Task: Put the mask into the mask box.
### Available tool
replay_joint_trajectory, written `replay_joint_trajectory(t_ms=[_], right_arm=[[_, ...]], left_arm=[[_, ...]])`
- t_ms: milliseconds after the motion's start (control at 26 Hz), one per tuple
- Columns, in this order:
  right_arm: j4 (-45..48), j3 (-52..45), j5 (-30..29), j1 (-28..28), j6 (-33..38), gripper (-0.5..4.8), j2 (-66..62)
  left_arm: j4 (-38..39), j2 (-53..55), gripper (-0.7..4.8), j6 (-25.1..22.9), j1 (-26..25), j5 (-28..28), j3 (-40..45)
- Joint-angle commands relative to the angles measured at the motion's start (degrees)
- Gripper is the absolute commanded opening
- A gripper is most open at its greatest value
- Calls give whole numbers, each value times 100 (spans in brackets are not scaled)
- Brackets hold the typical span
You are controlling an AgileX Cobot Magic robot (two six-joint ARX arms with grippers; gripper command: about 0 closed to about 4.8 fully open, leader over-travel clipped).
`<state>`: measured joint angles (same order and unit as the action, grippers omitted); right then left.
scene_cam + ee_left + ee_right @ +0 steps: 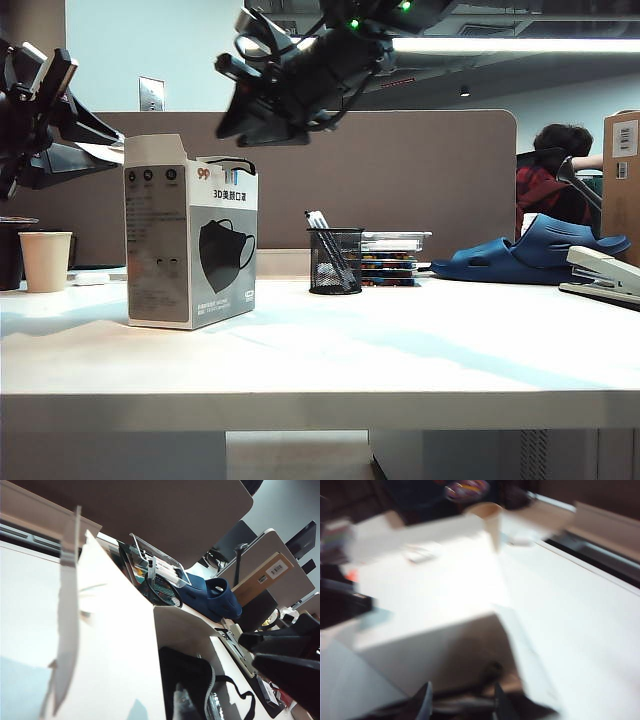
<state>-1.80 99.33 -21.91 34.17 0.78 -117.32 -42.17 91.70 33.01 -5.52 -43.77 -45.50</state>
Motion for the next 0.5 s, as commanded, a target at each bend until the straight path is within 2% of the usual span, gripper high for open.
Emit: replay_joint_trajectory(t_ms=[38,77,115,154,346,500], right_arm=[[-105,13,216,-74,7,143,269],[-175,13,260,-105,7,132,313],[-420,13,341,-146,7,64,380],[-577,13,354,-195,9,43,413],[-1676,7,402,-260,-4,44,439],[-2035,7,219,-258,-35,44,439]], left_arm=[[-35,-13,161,-144,2,-44,-15],[-33,-13,161,-214,2,-44,-13],[-33,-13,161,-289,2,-42,-13],[-35,-13,161,-289,2,-44,-13],[-35,-13,161,-280,2,-44,-15],[-37,-13,161,-280,2,-44,-15]])
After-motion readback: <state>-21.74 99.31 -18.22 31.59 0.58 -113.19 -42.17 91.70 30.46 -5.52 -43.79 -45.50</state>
